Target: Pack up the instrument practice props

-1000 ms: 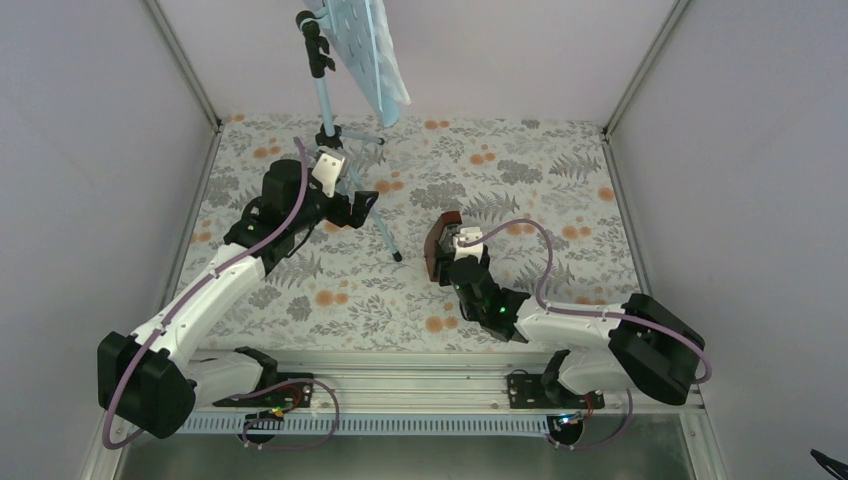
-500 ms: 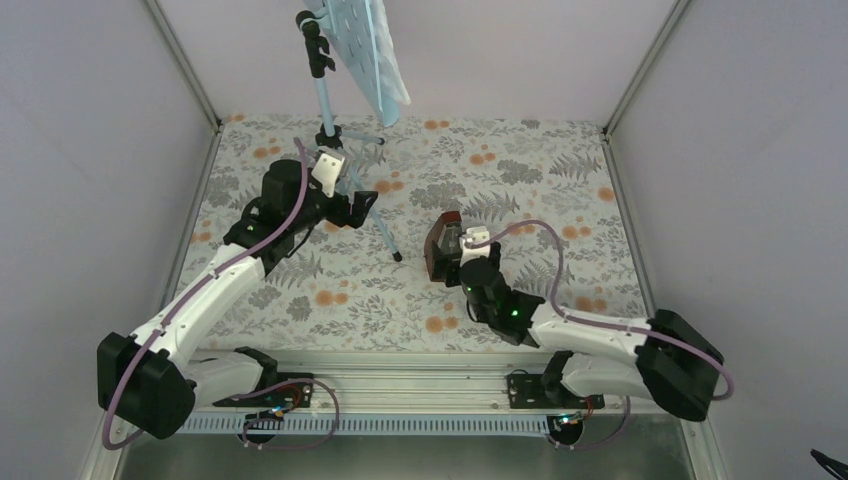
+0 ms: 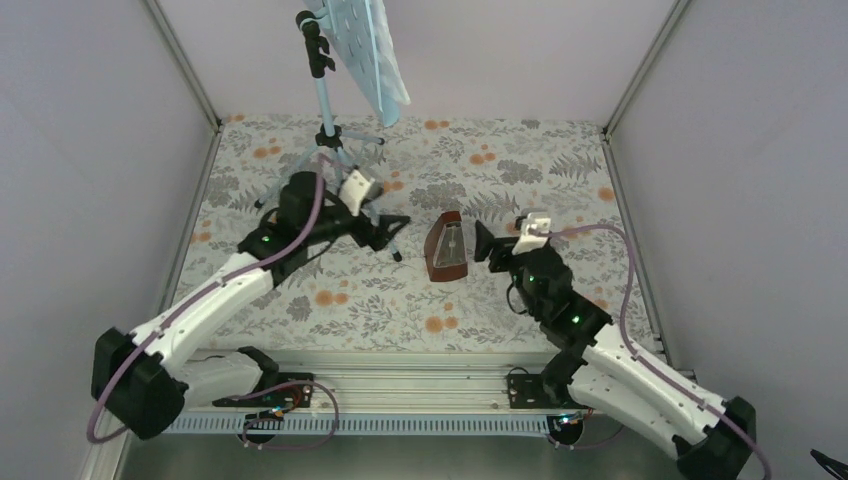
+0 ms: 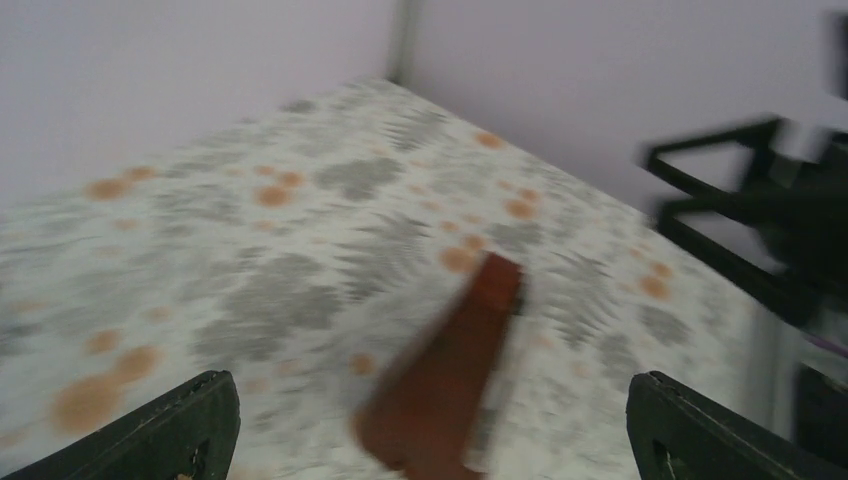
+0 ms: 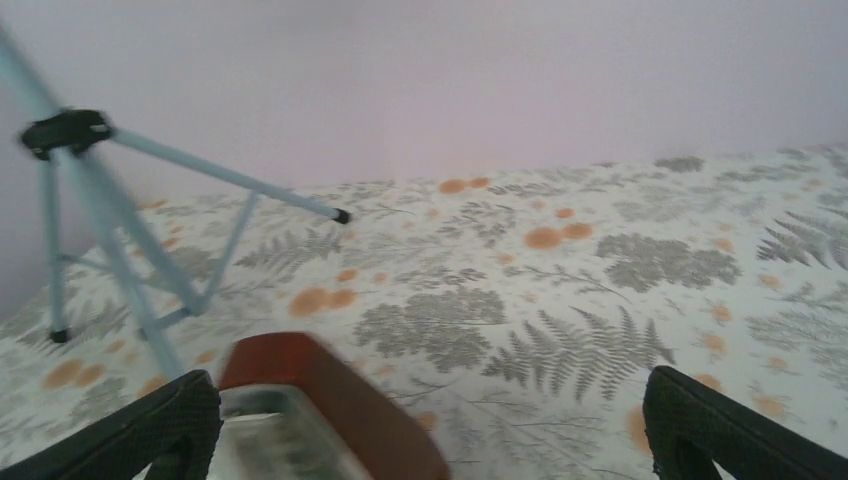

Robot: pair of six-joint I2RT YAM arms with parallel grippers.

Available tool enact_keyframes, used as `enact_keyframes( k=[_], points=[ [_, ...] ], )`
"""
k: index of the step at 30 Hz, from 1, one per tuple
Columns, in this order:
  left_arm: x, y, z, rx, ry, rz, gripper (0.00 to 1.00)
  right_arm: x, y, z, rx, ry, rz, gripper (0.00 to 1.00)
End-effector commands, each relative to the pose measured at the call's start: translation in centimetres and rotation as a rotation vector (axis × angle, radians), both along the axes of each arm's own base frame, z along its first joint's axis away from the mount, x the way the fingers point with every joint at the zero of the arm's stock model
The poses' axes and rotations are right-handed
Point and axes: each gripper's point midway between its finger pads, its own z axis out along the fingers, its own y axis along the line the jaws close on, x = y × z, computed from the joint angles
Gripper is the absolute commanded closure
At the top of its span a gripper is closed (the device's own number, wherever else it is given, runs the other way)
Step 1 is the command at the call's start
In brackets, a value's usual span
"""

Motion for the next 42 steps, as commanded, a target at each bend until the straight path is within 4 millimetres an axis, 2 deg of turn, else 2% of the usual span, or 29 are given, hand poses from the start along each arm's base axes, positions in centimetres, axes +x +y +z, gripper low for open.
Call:
enact_keyframes(
  k=[1, 4, 9, 16, 21, 26, 30, 38, 42],
  points=[
    [-3.5, -6.4, -0.1, -0.025, -0.017, -0.318, 0.04, 1.5, -1.5, -2.5, 0.030, 0.137, 0.063, 0.00],
    [-3.5, -8.7, -1.7, -0.032, 0.008, -0.411, 0.04, 2.4, -2.7, -3.6, 0.100, 0.170, 0.069, 0.00],
    [-1.6, -10.5, -4.2, 0.031, 0.016, -0.440, 0.00, 2.2, -3.5, -4.4, 0.192, 0.178, 0.101, 0.00],
    [0.0, -12.8, -4.7, 0.027, -0.011, -0.503, 0.00, 0.9, -3.3, -5.6, 0.227, 0.197, 0.145, 0.00],
    [-0.3, -14.4, -4.9, 0.003, -0.007, -0.600, 0.00, 0.4, -3.4, -5.9, 0.239, 0.203, 0.145, 0.00],
    [-0.2, -15.3, -6.8, 0.061, 0.005, -0.604, 0.01, 0.3, -3.6, -6.0, 0.238, 0.200, 0.138, 0.01],
    [0.4, -15.2, -7.5, 0.094, -0.017, -0.556, 0.09, 0.3, -3.7, -6.1, 0.245, 0.202, 0.132, 0.00],
    [1.3, -15.1, -9.2, 0.176, -0.057, -0.445, 0.36, 0.3, -3.9, -6.2, 0.254, 0.204, 0.119, 0.00],
    [1.5, -14.8, -9.2, 0.186, -0.082, -0.404, 0.48, 0.3, -4.0, -6.2, 0.259, 0.203, 0.111, 0.00]
  ],
)
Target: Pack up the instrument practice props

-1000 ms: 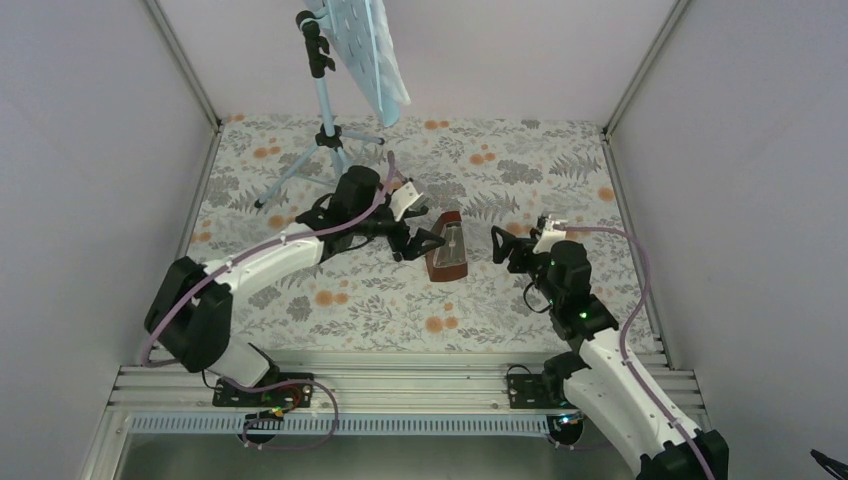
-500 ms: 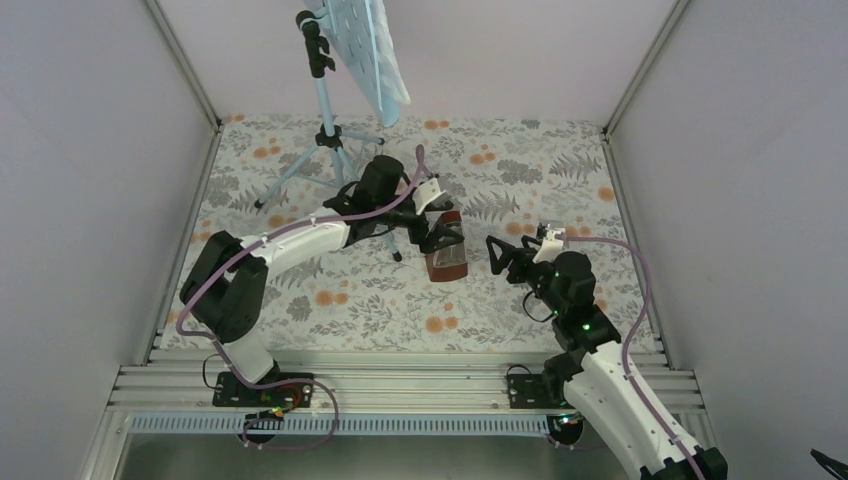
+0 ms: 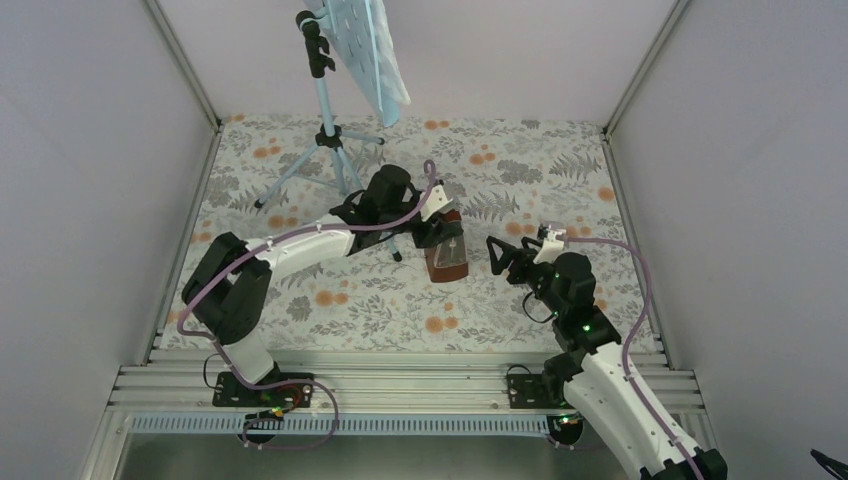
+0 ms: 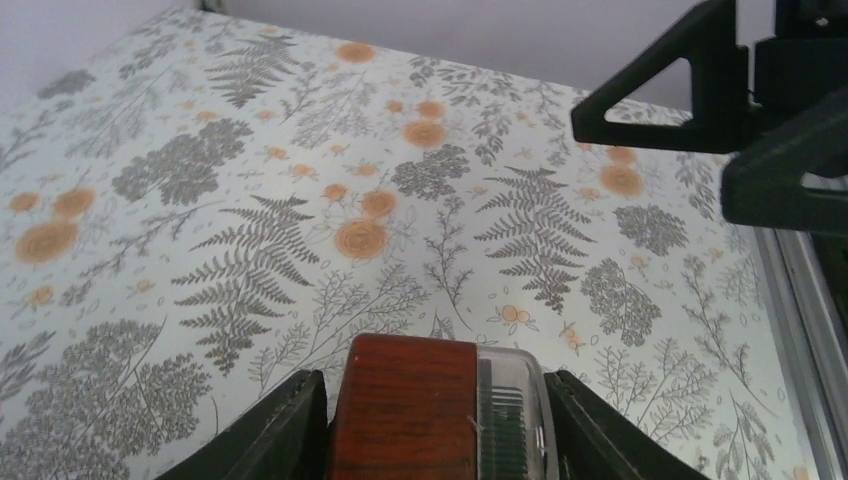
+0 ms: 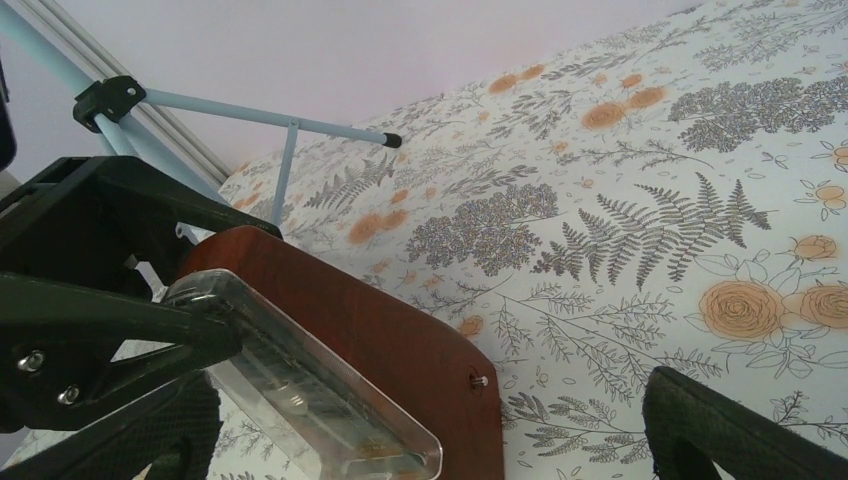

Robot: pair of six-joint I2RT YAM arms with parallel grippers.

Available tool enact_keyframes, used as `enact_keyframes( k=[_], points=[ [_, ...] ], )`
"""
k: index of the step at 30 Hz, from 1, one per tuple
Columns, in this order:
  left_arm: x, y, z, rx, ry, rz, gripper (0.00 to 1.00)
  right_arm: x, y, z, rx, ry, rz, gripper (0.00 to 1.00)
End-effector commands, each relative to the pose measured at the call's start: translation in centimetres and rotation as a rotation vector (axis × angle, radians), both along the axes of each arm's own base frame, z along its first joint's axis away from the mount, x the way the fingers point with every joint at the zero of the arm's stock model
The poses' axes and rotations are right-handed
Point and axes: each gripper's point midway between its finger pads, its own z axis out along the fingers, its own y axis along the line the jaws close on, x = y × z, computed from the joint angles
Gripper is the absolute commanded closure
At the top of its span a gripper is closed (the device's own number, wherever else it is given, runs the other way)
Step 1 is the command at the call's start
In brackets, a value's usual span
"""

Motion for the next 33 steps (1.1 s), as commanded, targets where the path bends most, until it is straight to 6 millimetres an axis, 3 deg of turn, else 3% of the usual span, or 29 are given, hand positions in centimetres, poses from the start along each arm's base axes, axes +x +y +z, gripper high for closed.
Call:
enact_keyframes(
  k=[1, 8, 12, 16, 17, 22, 27, 33],
  points=[
    [0.4, 0.3, 0.4, 0.006, -0.069, 0.057, 0.50, -0.1, -0.4, -0.7, 0.013, 0.015, -0.020, 0.00],
    [1.3, 0.9, 0.8, 0.010, -0.101, 0.222, 0.65, -0.1, -0.4, -0.5, 0.013, 0.007, -0.017, 0.00],
    [3.0, 1.9, 1.0, 0.030, -0.093, 0.520, 0.65, 0.0, -0.7, -0.9, 0.001, 0.020, -0.035, 0.00],
    [3.6, 2.6, 0.7, -0.027, 0.042, 0.753, 0.65, 0.2, -0.2, -2.6, -0.003, 0.064, -0.015, 0.00],
    [3.5, 2.4, 0.7, -0.034, 0.058, 0.775, 0.61, 0.2, 0.2, -3.1, 0.002, 0.079, 0.009, 0.00],
    [2.4, 0.9, 0.9, -0.057, 0.121, 0.767, 0.24, -0.4, 3.1, -5.5, 0.045, 0.140, 0.141, 0.01],
    [1.3, 1.6, 3.1, -0.096, 0.115, 0.730, 0.03, -1.1, 5.2, -7.4, -0.019, 0.158, 0.186, 0.01],
    [0.4, 3.9, 5.3, -0.133, 0.120, 0.688, 0.00, -0.7, 7.0, -10.0, -0.101, 0.201, 0.142, 0.02]
  ],
)
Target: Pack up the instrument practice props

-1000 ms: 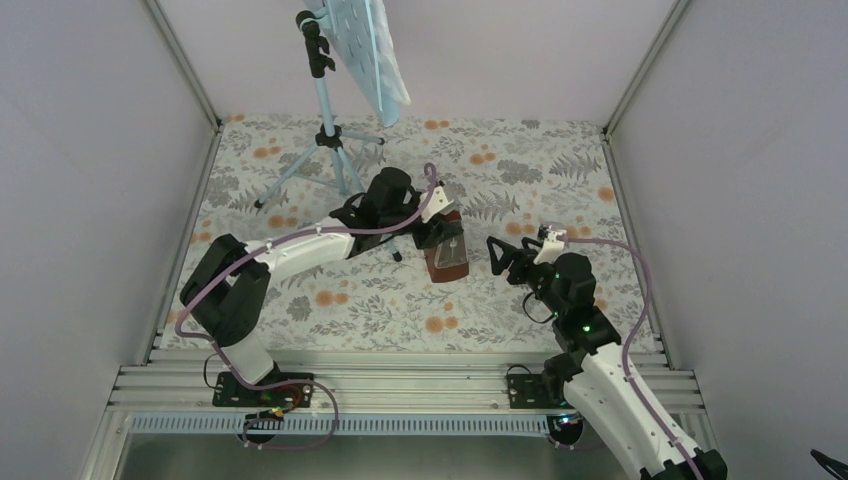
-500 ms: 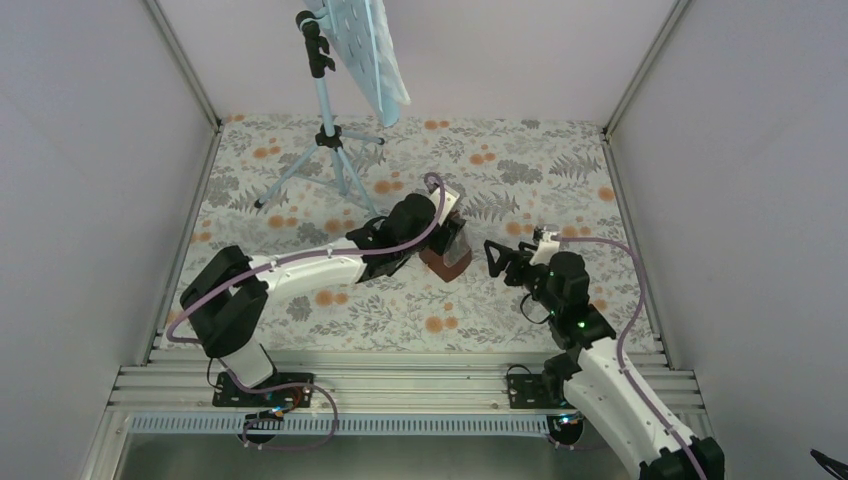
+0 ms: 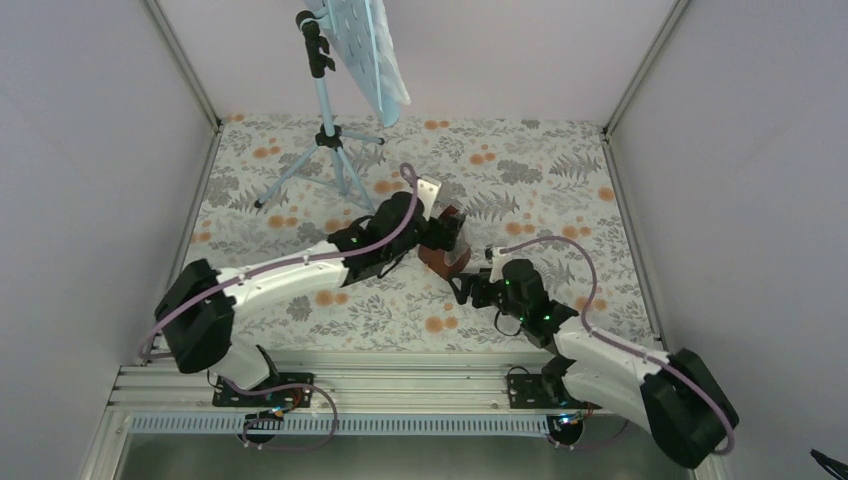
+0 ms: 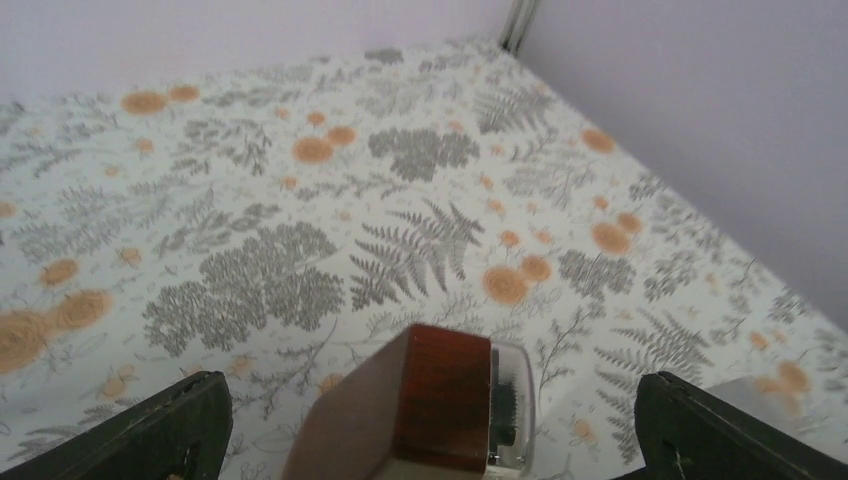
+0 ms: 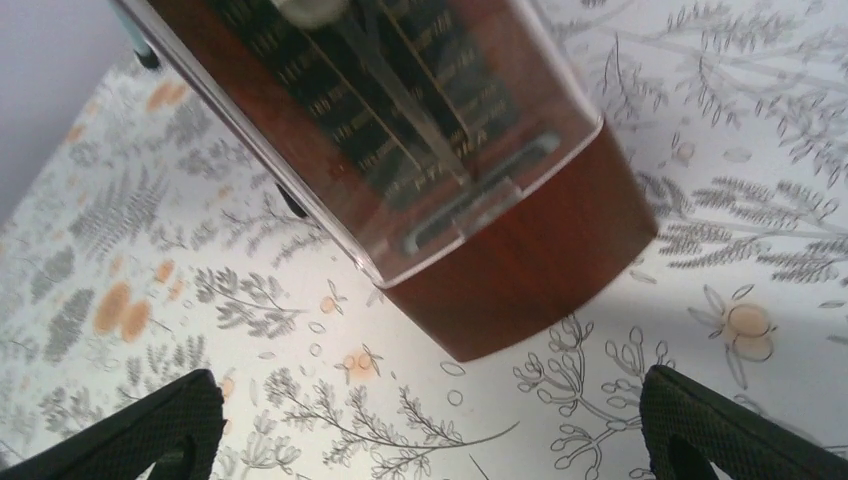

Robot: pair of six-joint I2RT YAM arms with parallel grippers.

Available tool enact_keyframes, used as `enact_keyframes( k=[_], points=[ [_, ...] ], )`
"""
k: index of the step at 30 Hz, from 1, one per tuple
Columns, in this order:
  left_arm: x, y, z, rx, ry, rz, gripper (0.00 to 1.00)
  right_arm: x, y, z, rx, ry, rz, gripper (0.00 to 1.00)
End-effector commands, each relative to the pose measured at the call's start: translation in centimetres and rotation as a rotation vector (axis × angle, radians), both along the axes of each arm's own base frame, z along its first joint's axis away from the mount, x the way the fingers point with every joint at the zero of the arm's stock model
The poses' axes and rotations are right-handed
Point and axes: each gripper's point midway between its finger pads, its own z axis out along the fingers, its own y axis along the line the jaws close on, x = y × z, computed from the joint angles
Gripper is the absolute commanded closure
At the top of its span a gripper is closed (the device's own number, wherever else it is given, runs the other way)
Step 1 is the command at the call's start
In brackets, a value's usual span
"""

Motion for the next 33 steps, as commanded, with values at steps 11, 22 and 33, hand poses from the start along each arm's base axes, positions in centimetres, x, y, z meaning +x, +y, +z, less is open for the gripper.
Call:
enact_keyframes(
  k=[11, 22, 33],
  points=[
    [0.0, 5.0, 3.5, -0.135, 0.028, -0.027, 0.00, 5.3, -1.5, -4.7, -0.215, 0.024, -0.276, 0.00],
    [-1.7, 1.9, 4.0, -0.163, 0.007, -0.291, 0.00, 7.2, -3.5, -1.1, -0.100, -0.087, -0.218, 0.00],
    [3.2, -3.0, 2.7, -0.052, -0.127, -0.457, 0.00, 5.7, -1.7, -0.6, -0.067, -0.208, -0.097, 0.00]
  ],
)
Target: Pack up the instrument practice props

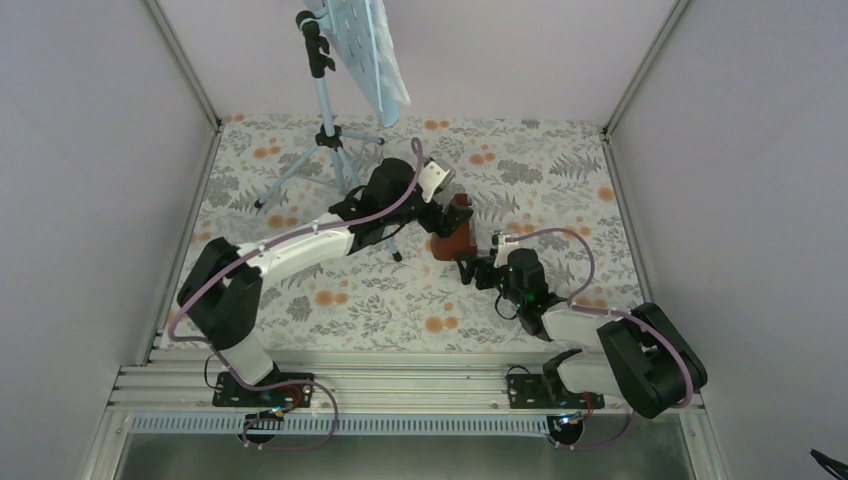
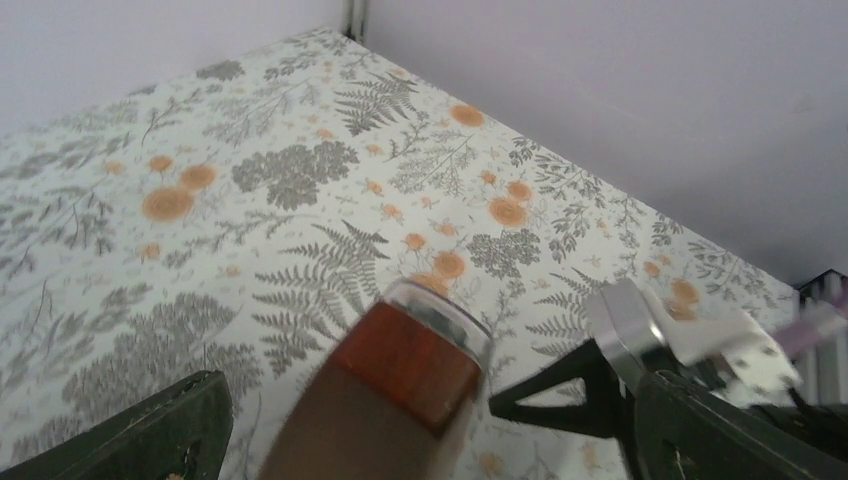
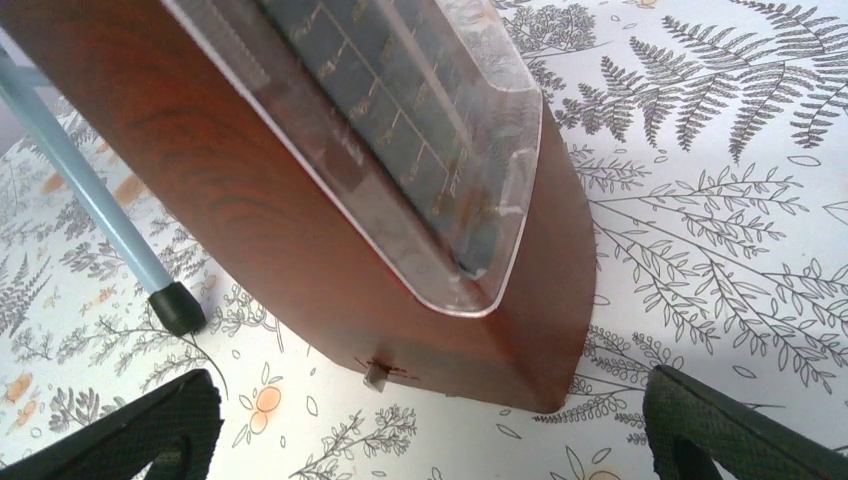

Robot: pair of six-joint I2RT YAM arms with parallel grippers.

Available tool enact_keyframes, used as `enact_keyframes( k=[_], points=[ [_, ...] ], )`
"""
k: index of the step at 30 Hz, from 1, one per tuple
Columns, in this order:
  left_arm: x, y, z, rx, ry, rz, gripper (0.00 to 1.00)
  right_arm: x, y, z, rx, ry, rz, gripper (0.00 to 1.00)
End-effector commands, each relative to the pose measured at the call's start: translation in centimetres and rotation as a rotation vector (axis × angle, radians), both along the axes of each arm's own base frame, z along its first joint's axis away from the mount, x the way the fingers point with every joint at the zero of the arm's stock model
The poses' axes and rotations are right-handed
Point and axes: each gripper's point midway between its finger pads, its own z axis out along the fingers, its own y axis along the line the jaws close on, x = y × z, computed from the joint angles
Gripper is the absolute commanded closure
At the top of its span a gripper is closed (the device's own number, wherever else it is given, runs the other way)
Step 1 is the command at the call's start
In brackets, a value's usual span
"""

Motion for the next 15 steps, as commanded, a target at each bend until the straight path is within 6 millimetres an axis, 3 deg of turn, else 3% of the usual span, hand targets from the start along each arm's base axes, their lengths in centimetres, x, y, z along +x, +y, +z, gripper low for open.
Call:
enact_keyframes(
  k=[1, 6, 15],
  points=[
    [2.0, -1.5, 1.2, -0.033, -0.106, -0.096, 0.00, 0.1, 0.3, 0.9, -0.009, -0.094, 0.018, 0.00],
    [3.2, -3.2, 0.3, -0.043, -0.104, -0.138, 0.00, 0.6, 1.2, 0.7, -0.074, -0.111, 0.028, 0.00],
    [4.2, -3.9, -2.5, -0.018, -0.084, -0.132, 0.02, 2.5, 1.6, -2.8, -0.216, -0.015, -0.058, 0.00]
  ],
)
